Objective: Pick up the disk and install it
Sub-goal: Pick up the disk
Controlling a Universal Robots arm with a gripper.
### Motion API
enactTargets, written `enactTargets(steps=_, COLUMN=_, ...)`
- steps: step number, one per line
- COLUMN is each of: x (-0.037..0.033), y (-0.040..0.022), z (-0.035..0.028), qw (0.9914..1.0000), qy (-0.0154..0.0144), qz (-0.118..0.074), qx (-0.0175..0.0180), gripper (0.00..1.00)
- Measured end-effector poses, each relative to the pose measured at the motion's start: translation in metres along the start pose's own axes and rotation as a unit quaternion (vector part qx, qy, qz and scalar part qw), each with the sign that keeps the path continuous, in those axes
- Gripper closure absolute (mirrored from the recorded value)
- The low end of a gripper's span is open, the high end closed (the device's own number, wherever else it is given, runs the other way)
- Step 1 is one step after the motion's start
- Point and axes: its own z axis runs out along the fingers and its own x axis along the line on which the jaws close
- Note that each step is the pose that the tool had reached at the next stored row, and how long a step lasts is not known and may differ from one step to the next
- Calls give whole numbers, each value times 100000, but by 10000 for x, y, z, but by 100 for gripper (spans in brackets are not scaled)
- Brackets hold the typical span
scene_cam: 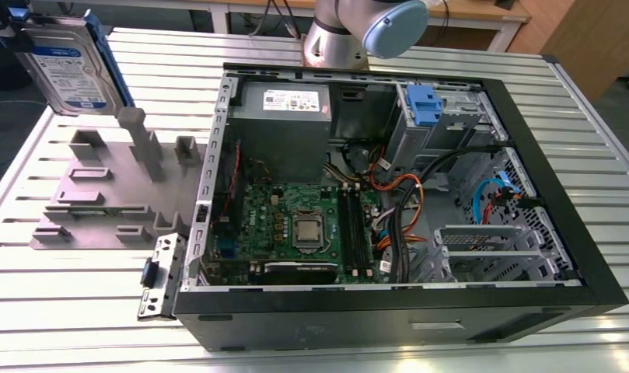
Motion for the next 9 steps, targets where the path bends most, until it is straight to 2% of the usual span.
enactTargets(steps=4, x=-1, y=1, z=-33, qw=100000, qy=-4, qz=-9, qx=26, gripper=63)
enactTargets(steps=9, x=-4, y=3, z=-111, qw=100000, qy=-2, qz=-5, qx=44, gripper=63)
